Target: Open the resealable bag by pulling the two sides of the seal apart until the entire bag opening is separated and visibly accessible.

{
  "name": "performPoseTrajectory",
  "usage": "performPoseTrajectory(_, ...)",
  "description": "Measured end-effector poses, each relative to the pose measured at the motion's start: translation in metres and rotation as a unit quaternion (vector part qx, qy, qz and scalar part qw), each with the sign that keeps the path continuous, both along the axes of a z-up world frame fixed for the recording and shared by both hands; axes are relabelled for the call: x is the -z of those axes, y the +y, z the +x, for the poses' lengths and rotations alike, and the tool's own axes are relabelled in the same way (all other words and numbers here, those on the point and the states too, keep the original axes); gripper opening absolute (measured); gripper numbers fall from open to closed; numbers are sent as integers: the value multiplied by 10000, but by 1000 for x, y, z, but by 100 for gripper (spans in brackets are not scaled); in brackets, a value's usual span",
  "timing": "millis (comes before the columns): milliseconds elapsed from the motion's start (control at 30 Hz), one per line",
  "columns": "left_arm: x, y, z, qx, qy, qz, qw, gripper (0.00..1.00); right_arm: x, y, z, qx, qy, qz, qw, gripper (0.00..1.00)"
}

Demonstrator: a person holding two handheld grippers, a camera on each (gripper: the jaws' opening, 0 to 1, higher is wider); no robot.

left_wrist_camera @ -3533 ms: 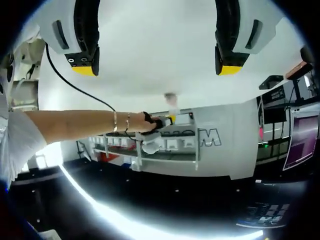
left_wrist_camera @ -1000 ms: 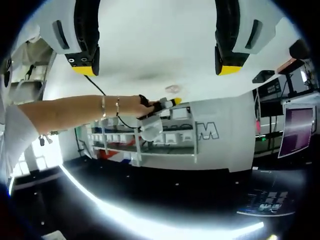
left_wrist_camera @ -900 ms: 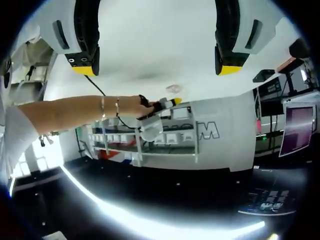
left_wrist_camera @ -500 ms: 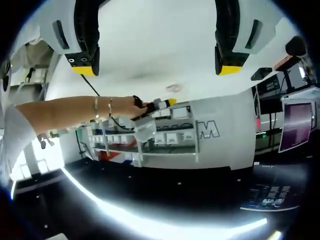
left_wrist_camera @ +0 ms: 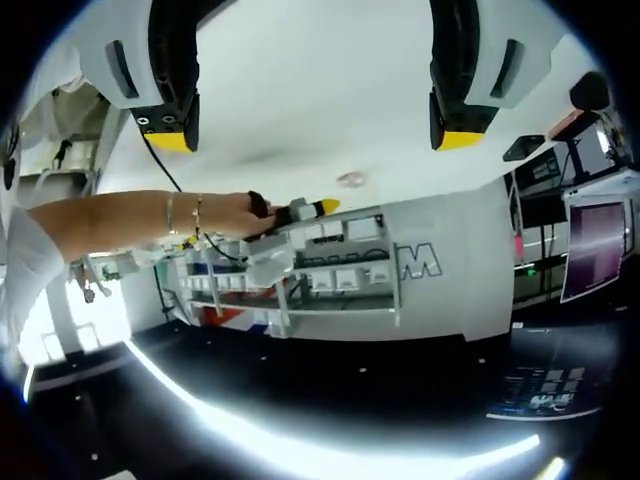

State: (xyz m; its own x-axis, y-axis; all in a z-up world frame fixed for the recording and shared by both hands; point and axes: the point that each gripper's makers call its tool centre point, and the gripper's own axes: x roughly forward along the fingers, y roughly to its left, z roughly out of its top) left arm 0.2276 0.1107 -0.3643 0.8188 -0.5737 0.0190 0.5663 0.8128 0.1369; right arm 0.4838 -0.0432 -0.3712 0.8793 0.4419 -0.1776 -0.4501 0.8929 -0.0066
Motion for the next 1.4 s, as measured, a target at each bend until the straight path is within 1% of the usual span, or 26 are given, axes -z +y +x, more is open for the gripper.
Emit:
performPoseTrajectory(67,-1,0,0,-6,-11,-9,10000,95,0,-5,-4,21,-7,94,10000,34)
performPoseTrajectory(267,0,0,-2,9,7,4,10000,95,2,-19,-21,79,-39,218,9997,36)
performPoseTrajectory(367,0,-1,-3,15,12,7,10000,95,3,-26,-28,166,-126,182,9996,36)
performPoseTrajectory(467,-2,-1,-4,17,-4,-3,10000,95,2,-28,-33,166,-147,162,9996,36)
performPoseTrajectory(600,-4,-4,-5,39,-27,18,10000,95,-1,-25,-40,104,-182,145,9997,38)
performPoseTrajectory(800,-5,-5,-5,48,-38,49,10000,95,-3,-15,-56,-74,-261,137,9995,42)
performPoseTrajectory(1033,-5,-13,-8,128,-39,111,9998,95,0,-17,-65,-92,-257,146,9995,42)
performPoseTrajectory(1400,-5,-17,-9,172,-32,185,9997,95,3,-15,-77,-139,-218,287,9993,48)
